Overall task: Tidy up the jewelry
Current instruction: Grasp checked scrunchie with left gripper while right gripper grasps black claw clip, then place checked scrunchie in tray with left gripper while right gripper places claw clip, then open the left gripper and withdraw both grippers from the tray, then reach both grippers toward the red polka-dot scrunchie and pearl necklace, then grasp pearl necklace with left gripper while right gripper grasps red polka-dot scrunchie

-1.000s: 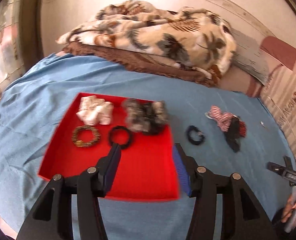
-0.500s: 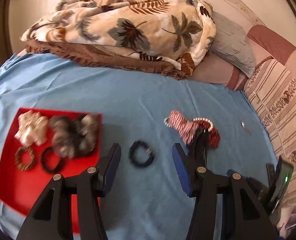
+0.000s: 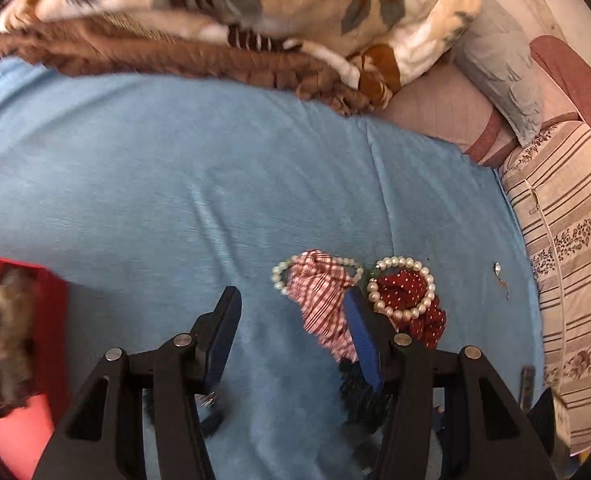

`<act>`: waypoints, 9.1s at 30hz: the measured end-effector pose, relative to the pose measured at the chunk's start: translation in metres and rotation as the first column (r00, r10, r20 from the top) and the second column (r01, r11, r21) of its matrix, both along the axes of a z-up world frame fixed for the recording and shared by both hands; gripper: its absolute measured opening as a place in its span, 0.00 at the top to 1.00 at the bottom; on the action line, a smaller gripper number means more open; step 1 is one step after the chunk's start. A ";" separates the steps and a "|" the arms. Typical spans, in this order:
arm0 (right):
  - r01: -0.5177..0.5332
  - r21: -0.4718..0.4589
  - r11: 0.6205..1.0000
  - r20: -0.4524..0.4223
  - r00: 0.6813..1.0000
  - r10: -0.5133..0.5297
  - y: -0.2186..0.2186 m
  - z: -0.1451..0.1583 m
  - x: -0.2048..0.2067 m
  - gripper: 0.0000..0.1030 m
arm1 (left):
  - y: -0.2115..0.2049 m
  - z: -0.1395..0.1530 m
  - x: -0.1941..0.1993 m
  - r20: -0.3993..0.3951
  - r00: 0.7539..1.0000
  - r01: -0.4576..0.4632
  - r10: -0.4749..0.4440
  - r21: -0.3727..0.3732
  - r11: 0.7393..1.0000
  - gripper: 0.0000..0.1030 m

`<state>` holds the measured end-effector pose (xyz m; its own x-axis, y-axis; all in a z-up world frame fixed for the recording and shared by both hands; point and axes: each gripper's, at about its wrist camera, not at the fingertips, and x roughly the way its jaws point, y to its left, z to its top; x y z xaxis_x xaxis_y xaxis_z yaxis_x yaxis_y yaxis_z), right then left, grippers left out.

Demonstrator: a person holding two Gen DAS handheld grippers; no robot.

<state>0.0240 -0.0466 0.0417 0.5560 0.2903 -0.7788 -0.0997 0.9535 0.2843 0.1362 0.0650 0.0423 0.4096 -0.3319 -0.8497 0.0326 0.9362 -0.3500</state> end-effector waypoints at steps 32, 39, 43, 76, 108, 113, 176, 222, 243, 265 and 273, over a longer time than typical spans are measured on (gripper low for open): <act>0.081 0.084 0.993 0.026 0.996 -0.083 -0.011 0.031 -0.050 0.61 | 0.023 0.101 -0.089 0.194 0.976 0.107 -0.097 -0.039 0.993 0.93; 0.059 0.081 0.995 0.030 0.998 -0.061 -0.001 0.048 -0.079 0.61 | 0.098 0.120 -0.149 0.273 0.962 0.025 -0.032 0.029 0.999 0.93; 0.021 0.086 0.996 0.041 0.999 -0.024 0.015 0.065 -0.090 0.61 | 0.155 0.109 -0.174 0.275 0.960 -0.077 0.057 0.062 0.995 0.93; -0.471 -0.013 0.882 -0.131 0.875 0.465 0.330 0.024 -0.051 0.58 | 0.341 0.043 -0.214 0.194 0.882 -0.417 0.430 -0.109 0.903 0.52; -0.239 -0.122 0.963 -0.026 0.971 0.237 0.174 0.059 -0.196 0.25 | 0.270 0.036 -0.220 0.269 0.905 -0.381 0.330 0.167 0.910 0.47; -0.246 -0.132 0.960 -0.037 0.969 0.243 0.175 0.055 -0.197 0.25 | 0.269 0.037 -0.221 0.270 0.904 -0.382 0.331 0.160 0.910 0.47; 0.038 -0.093 0.995 0.017 0.999 -0.036 0.066 0.066 -0.245 0.19 | 0.208 0.008 -0.232 0.269 0.944 -0.284 0.192 0.363 0.887 0.40; 0.148 0.147 0.978 -0.090 0.987 -0.136 -0.106 0.028 -0.005 0.29 | -0.012 0.034 -0.071 0.118 0.992 0.024 -0.046 0.178 0.984 0.38; 0.029 0.108 0.994 -0.077 0.997 -0.021 -0.068 -0.009 0.059 0.81 | -0.065 -0.021 0.019 0.049 0.984 0.146 -0.174 0.346 0.927 0.95; 0.176 0.118 0.977 -0.234 0.961 -0.145 -0.124 0.026 -0.073 0.85 | -0.047 0.058 -0.163 0.174 0.934 0.297 -0.312 0.109 0.949 0.95; 0.241 -0.036 0.970 -0.130 0.961 -0.244 -0.120 0.039 -0.078 0.25 | -0.020 0.003 -0.186 0.061 0.967 0.239 -0.245 0.094 0.966 0.95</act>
